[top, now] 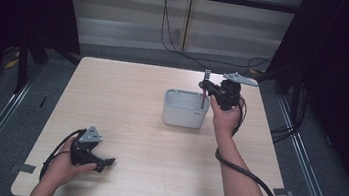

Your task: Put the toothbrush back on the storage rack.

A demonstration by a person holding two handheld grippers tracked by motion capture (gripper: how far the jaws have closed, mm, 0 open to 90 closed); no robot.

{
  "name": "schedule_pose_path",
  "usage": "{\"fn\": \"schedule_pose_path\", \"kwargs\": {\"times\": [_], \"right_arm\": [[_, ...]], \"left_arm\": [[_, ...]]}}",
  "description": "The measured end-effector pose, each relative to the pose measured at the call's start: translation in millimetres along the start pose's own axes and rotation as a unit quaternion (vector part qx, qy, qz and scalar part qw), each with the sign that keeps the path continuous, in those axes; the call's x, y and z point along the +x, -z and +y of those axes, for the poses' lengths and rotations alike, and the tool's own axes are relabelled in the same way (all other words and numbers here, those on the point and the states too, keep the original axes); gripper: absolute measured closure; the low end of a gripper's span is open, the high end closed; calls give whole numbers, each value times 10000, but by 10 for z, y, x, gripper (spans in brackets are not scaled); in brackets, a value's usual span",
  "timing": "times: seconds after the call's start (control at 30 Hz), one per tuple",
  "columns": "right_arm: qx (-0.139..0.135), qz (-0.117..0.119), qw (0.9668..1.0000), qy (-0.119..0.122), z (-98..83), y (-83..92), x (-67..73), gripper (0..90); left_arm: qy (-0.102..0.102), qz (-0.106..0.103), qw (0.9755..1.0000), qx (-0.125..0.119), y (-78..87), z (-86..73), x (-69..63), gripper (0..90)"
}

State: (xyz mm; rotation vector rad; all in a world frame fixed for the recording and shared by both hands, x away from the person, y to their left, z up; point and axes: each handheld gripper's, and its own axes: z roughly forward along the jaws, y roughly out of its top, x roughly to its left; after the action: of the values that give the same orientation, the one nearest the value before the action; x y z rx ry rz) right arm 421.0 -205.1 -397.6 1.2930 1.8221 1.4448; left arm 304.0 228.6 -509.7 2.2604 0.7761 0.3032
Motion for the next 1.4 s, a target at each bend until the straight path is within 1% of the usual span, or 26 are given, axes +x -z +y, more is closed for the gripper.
{"fn": "schedule_pose_path", "kwargs": {"times": [0.1, 0.63, 1.07, 1.4], "right_arm": [[6, 8, 10000, -6, -18, 8, 1, 861], [100, 45, 9999, -31, -129, 48, -4, 861], [140, 23, 9999, -87, -204, 132, -67, 861], [234, 84, 9997, -60, -271, 141, -29, 860]], "left_arm": [[23, -11, 10000, -3, -1, -1, -3, 0], [10, -11, 10000, 1, -1, 0, -1, 0], [26, -14, 10000, 8, 0, -1, -3, 0], [21, -16, 10000, 0, -1, -1, -2, 0]]}}
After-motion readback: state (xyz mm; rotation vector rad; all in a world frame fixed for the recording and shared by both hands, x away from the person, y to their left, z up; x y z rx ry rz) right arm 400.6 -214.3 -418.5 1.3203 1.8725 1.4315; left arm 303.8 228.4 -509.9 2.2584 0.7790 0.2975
